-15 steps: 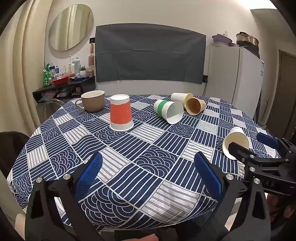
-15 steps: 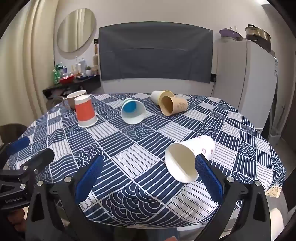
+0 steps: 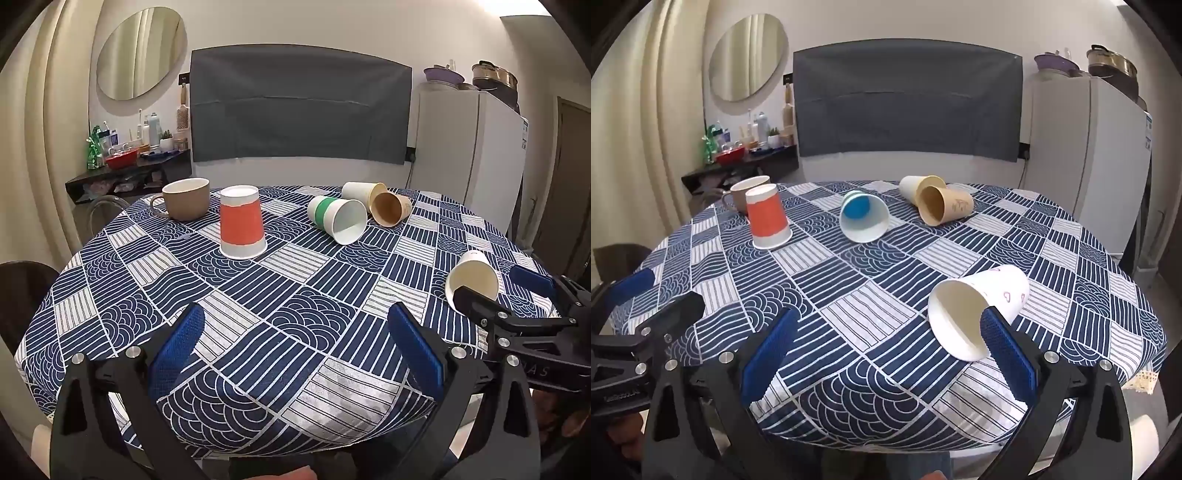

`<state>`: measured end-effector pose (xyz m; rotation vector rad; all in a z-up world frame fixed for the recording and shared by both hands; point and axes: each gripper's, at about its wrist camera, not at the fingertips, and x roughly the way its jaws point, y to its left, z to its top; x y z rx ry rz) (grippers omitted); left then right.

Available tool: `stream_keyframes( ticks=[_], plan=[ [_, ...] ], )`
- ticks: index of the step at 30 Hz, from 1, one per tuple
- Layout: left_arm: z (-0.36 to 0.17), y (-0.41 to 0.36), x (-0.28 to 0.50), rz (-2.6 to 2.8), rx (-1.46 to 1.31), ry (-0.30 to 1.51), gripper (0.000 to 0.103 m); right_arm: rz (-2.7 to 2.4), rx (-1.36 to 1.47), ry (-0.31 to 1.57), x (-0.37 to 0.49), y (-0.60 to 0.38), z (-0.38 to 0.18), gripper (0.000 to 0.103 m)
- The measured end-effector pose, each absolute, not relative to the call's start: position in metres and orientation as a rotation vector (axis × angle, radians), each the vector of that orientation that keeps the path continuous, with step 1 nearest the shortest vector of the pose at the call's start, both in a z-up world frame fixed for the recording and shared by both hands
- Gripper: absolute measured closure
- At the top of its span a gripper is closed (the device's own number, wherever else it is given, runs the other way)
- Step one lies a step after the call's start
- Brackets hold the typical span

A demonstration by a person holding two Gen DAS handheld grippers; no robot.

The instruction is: Flip cup upside down

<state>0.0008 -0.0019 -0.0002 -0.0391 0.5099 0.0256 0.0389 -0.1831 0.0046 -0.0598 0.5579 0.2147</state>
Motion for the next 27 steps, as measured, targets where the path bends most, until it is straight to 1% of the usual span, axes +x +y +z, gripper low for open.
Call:
stream_keyframes(
  ticks=[27],
  plan=[
    [-0.0024,-0.0002,-0.0004,0.034,-0.038,0.516,0.006,0.23,-0.064,0.575,0.0404,-0.1776,0.001,0.008]
  ],
)
